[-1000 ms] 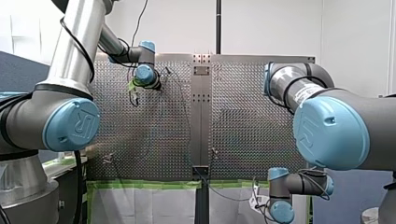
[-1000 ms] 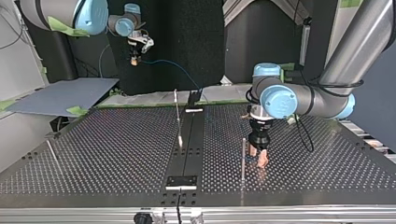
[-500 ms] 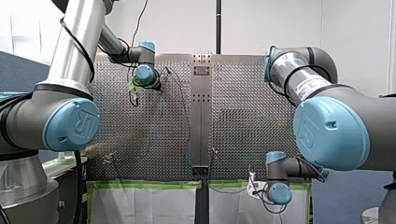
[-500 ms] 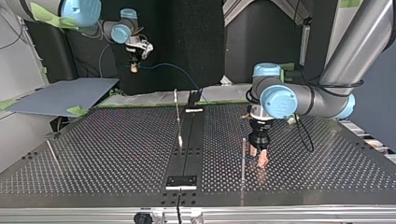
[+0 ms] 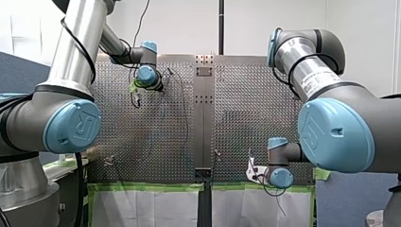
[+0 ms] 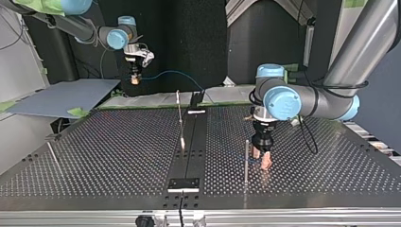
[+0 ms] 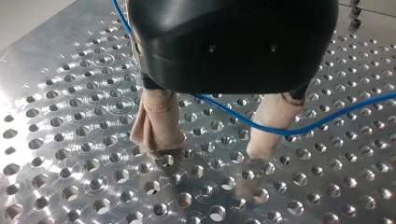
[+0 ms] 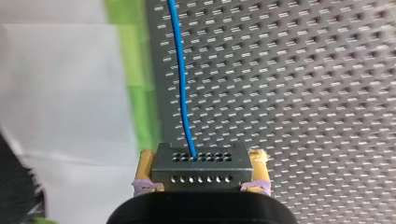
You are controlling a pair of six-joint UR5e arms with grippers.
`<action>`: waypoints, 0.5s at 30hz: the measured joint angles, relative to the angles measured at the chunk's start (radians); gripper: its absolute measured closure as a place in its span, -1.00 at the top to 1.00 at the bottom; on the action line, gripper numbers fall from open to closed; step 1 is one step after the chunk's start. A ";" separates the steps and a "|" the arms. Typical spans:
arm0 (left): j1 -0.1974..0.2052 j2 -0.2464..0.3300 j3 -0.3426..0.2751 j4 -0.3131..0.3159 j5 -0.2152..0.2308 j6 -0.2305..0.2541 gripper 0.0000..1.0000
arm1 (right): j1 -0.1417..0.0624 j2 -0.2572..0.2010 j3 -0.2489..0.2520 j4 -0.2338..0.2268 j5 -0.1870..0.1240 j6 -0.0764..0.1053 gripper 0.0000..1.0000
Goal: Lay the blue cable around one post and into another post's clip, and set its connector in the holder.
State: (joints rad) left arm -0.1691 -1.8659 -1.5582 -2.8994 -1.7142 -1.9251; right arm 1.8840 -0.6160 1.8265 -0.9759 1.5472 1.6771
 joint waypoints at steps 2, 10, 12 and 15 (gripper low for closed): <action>0.000 0.000 0.000 0.000 0.000 0.000 1.00 | 0.001 -0.017 0.000 -0.006 0.001 0.000 -1.00; 0.001 0.000 0.000 0.001 0.000 0.000 1.00 | 0.001 -0.085 0.006 -0.027 0.003 -0.008 -1.00; 0.001 0.000 0.000 0.001 0.000 0.000 1.00 | 0.001 -0.102 0.008 -0.032 0.003 -0.011 -1.00; 0.001 0.000 0.000 0.001 0.000 0.000 1.00 | 0.002 -0.126 0.009 -0.044 0.004 -0.014 -1.00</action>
State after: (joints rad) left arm -0.1678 -1.8659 -1.5581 -2.8980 -1.7141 -1.9251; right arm 1.8857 -0.7419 1.8351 -1.0201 1.5515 1.6634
